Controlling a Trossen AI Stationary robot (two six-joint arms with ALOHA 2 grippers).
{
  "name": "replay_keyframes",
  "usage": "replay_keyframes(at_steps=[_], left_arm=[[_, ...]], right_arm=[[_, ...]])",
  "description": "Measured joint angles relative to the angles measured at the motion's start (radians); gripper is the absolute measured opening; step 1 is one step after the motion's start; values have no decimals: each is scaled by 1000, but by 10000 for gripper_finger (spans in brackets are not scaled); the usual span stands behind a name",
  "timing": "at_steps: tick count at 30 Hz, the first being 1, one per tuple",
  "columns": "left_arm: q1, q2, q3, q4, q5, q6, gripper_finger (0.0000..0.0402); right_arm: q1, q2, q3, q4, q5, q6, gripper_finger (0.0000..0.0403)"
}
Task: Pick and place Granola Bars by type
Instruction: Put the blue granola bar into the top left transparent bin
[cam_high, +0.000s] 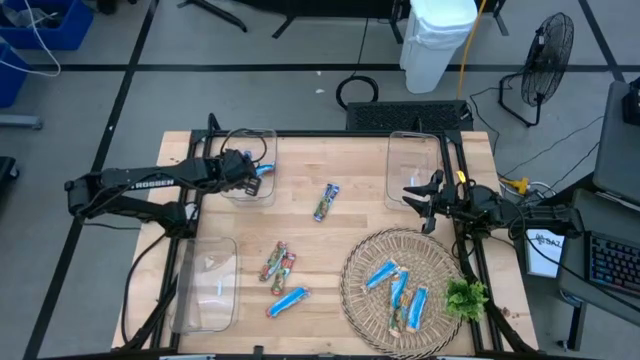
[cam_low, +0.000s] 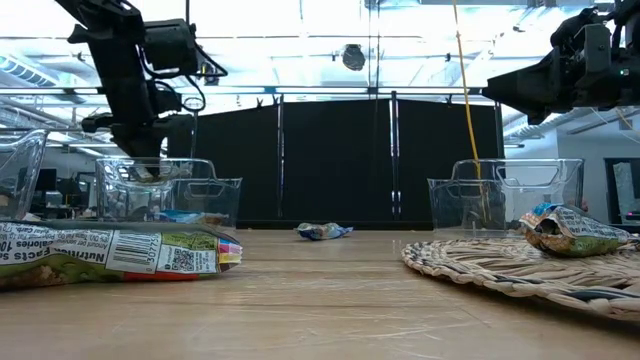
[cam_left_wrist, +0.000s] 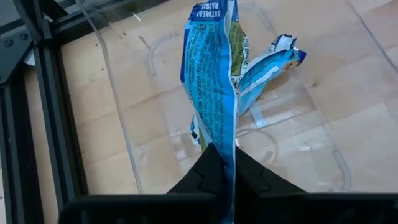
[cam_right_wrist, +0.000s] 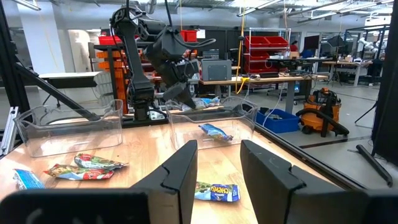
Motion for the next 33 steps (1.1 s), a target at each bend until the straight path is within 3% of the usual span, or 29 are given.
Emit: replay_keyframes(at_steps=[9, 20, 33], left_arm=[[0, 0, 0, 5, 0, 6, 33], [0, 0, 0, 4, -9, 33, 17], [0, 0, 0, 4, -27, 29, 98]], right_arm=[[0, 0, 0, 0, 0, 0, 114], [0, 0, 0, 0, 0, 0, 114], [0, 0, 0, -1, 0, -15, 114]])
